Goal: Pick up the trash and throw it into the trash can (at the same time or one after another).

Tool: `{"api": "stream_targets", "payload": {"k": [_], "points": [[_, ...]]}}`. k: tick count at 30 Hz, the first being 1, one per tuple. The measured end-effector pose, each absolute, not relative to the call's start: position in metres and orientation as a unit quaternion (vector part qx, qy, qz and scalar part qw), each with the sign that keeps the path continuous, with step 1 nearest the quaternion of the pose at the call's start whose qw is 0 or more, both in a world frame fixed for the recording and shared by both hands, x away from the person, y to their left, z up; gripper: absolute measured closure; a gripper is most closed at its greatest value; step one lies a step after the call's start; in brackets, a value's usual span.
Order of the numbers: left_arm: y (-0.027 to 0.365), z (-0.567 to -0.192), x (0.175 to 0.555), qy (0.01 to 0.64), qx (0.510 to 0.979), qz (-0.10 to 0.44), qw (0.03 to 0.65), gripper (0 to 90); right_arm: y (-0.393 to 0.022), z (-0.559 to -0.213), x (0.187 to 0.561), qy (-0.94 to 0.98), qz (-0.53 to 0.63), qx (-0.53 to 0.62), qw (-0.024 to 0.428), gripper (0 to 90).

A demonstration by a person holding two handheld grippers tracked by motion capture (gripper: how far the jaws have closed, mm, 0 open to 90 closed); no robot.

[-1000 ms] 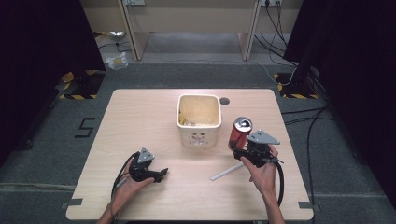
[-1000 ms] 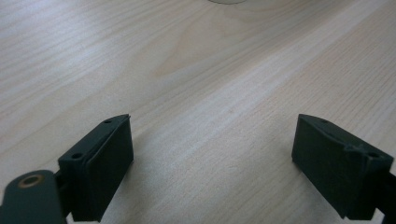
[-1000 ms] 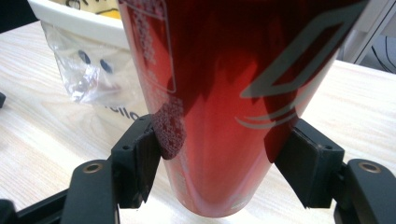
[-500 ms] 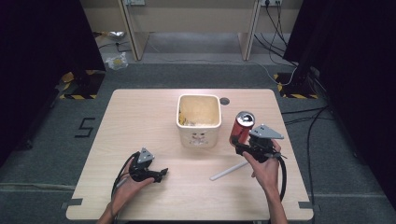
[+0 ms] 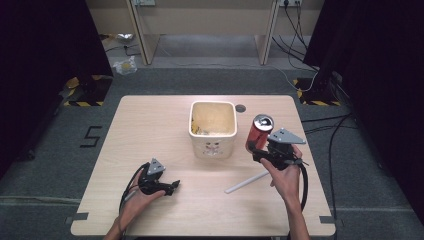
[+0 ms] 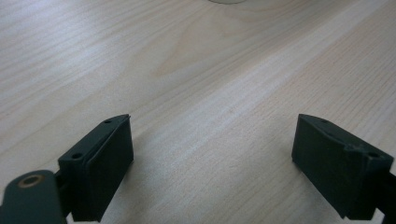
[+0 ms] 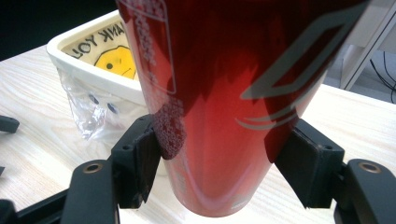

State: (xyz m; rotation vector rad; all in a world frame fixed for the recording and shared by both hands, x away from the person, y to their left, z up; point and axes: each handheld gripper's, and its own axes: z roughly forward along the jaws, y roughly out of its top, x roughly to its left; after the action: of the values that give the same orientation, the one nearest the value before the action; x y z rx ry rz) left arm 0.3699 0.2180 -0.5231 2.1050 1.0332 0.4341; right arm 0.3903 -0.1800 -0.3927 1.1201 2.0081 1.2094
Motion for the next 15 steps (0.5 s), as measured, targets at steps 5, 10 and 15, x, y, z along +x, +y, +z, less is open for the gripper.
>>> {"api": "stream_targets", "payload": {"k": [5,10,15], "points": [[0.218,-0.523,0.37,0.402,0.821,0.169,0.369,11.8,-0.177,-0.381,0.394,0.742,0.455,0.415,0.265,33.8],[0.218,-0.523,0.37,0.403,0.82,0.169,0.37,11.9,-0.172,-0.371,0.399,0.744,0.455,0.412,0.266,33.8],[0.218,-0.523,0.37,0.403,0.82,0.169,0.369,11.8,-0.167,-0.36,0.404,0.745,0.455,0.41,0.263,33.8]]}}
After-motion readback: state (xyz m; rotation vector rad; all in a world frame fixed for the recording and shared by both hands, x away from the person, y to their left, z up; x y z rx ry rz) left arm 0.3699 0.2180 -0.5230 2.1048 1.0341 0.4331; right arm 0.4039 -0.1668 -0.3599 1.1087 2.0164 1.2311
